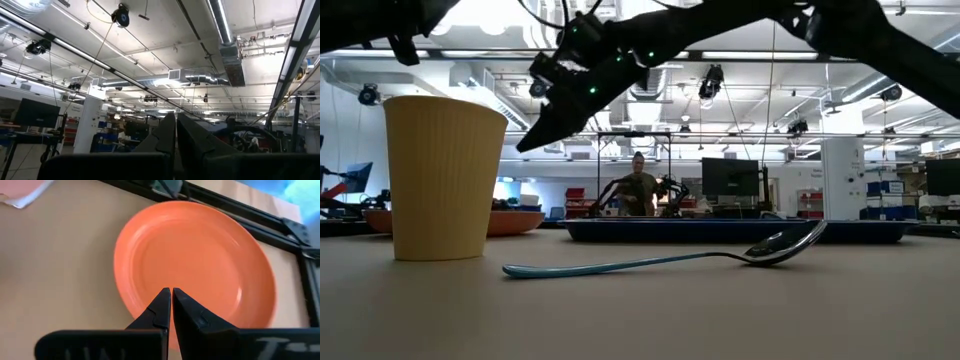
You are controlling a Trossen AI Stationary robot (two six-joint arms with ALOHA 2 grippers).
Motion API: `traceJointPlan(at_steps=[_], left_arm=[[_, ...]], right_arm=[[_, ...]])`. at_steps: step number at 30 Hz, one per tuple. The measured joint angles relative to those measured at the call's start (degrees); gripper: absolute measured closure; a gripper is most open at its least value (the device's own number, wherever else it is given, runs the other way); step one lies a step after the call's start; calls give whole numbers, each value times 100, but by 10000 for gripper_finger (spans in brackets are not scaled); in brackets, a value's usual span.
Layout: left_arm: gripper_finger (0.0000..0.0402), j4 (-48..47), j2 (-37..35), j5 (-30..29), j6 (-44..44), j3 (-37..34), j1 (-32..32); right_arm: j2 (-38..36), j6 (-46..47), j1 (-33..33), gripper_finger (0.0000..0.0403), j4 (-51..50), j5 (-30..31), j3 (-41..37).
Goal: Pick and place plate/cup/fork/spoon on tray
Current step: Put the orange plate on the left of the blue serving tray
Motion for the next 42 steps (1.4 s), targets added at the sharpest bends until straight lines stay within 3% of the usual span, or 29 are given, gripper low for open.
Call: traceJointPlan(at_steps=[9, 21, 34, 42], left_arm=[[402, -57, -10, 2, 0, -24, 0], [402, -193, -12, 7, -7, -28, 0], [402, -188, -17, 7, -11, -28, 0], [402, -188, -17, 7, -11, -28, 0]], right_arm=[[537, -52, 9, 394, -11, -234, 263], [629, -248, 26, 389, -160, -290, 248], [672, -699, 125, 267, -113, -262, 176], [865, -747, 122, 239, -121, -72, 169]])
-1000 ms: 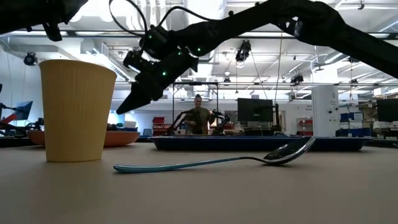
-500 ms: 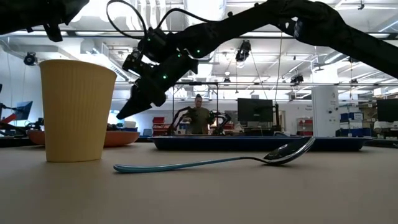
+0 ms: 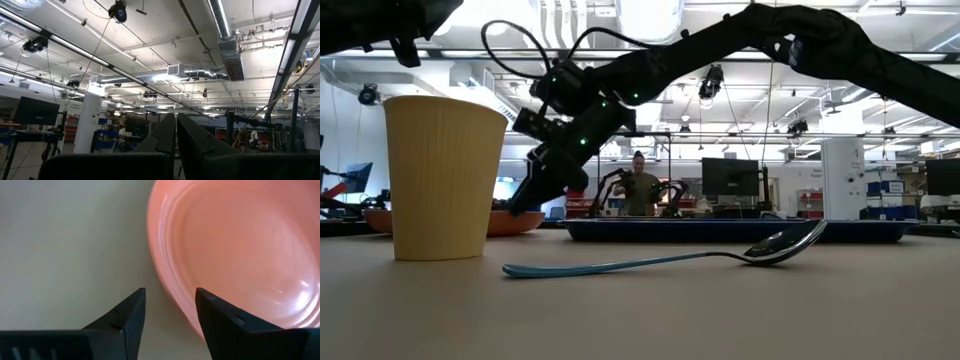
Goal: Pick and place plate/cup/fork/spoon on tray
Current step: Put the orange plate on the left of the blue serving tray
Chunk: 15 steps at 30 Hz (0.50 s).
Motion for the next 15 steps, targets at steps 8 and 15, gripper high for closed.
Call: traceJointPlan(at_steps=[8, 15], left_arm=[[402, 0, 0, 0, 0, 0, 0], [402, 0, 0, 0, 0, 0, 0]], right_arm=[[20, -194, 0, 258, 9, 194, 0], [20, -337, 0, 285, 148, 270, -92]])
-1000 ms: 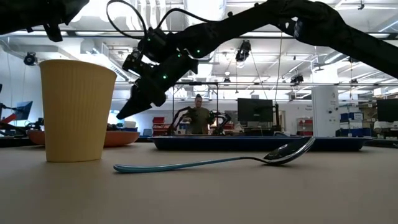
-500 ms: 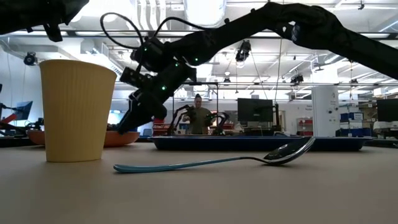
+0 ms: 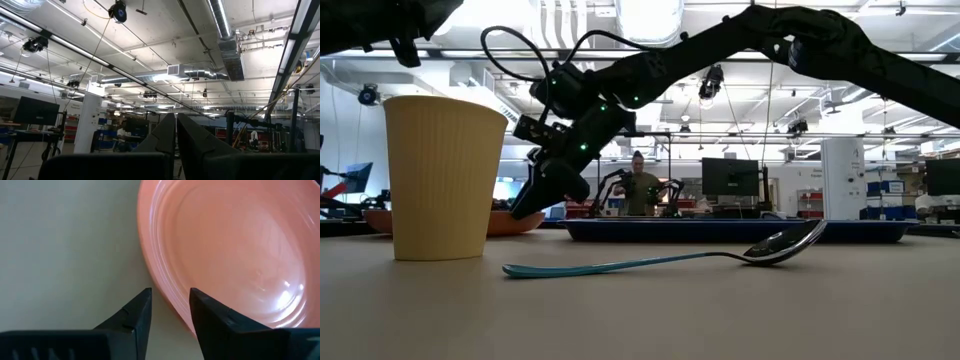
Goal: Pick and place plate/cup/fork/spoon on tray
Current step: Put the orange plate on the left of the blue serving tray
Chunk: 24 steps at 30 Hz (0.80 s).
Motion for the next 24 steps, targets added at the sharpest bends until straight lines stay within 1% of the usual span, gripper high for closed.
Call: traceJointPlan(at_steps=[10, 22, 24], left_arm=[[402, 2, 0, -2, 0, 0, 0], [402, 6, 0, -1, 0, 0, 0], [402, 7, 0, 0, 0, 0, 0]], right_arm=[[2, -68, 0, 319, 94, 2, -142], [4, -229, 0, 387, 126, -11, -146], [4, -226, 0, 392, 128, -7, -146]])
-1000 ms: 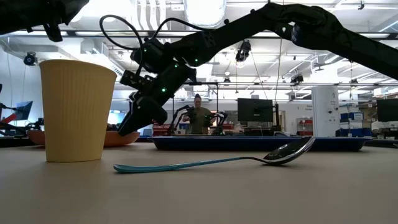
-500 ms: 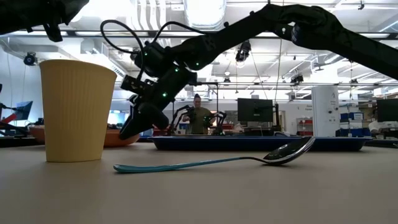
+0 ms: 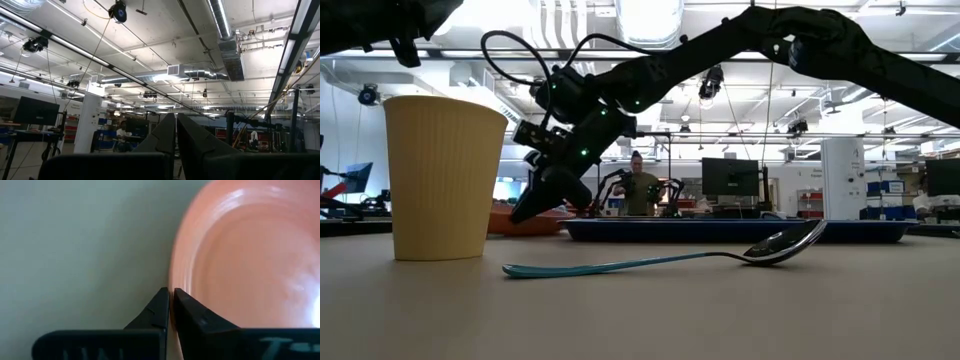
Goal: Pick and place plate/cup/fork/spoon on tray
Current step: Put the orange plate on the left of the blue serving tray
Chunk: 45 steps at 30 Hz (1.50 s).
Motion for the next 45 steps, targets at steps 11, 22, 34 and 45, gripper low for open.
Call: traceJointPlan(at_steps=[11, 22, 34, 45], left_arm=[[402, 4, 0, 0, 4, 0, 0], [402, 2, 0, 0, 7, 0, 0], [402, -3, 0, -2, 7, 0, -1], [402, -3, -2, -1, 4, 2, -2]], right_arm=[[-27, 38, 4, 394, 50, 111, 27], [-54, 86, 50, 394, -181, 301, 445], [-221, 122, 67, 394, -742, 470, 901], [-894, 309, 101, 394, -1594, 1057, 898]])
